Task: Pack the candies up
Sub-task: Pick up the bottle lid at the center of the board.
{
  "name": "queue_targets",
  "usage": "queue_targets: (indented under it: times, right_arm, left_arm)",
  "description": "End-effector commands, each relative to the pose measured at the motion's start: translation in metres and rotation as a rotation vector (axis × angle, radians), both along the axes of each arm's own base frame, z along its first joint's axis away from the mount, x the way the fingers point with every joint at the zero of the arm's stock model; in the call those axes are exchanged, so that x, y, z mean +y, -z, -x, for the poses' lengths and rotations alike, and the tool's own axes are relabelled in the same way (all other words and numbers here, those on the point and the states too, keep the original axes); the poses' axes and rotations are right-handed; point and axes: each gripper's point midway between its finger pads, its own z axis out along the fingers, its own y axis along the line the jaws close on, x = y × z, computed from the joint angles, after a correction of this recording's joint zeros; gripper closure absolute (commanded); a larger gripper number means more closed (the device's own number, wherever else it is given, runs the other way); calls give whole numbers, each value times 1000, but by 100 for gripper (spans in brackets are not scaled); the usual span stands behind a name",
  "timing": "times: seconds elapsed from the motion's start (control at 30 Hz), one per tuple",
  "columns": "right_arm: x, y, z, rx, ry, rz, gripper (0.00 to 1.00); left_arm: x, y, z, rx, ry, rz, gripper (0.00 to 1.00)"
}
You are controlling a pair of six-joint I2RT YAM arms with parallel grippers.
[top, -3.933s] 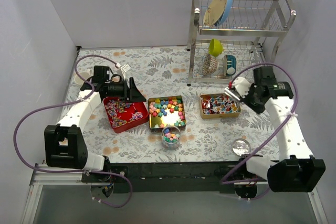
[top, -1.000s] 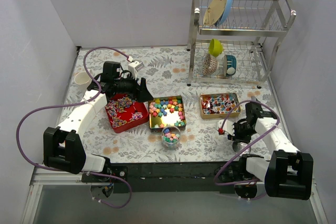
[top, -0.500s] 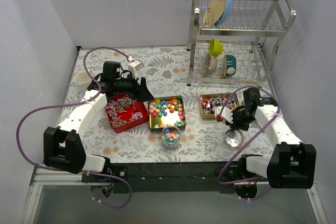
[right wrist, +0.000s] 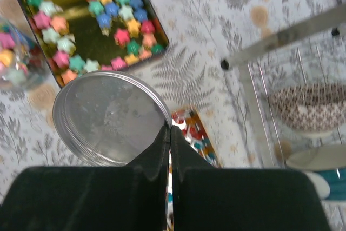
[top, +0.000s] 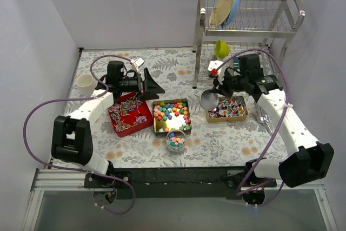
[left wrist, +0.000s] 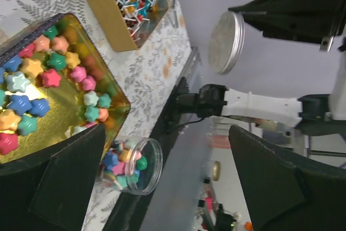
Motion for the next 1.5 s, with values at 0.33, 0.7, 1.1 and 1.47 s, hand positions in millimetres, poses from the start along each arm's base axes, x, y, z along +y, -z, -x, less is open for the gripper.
queue_targets:
  times: [0.33, 0.7, 1.1, 1.47]
  right_arm:
    - [116, -74, -2, -354, 24, -251, 99]
    - [143, -66, -11, -590, 180, -336, 99]
    - [165, -60, -11, -633, 223, -446, 99]
    - [189, -50, -8, -642, 179, -484, 99]
  left_arm:
    - [22, -27, 1, 492, 241, 315, 2]
    - [24, -32, -4, 632, 239, 316, 2]
    - [22, -27, -7, 746, 233, 316, 2]
    - [22, -32, -2, 784, 232, 316, 2]
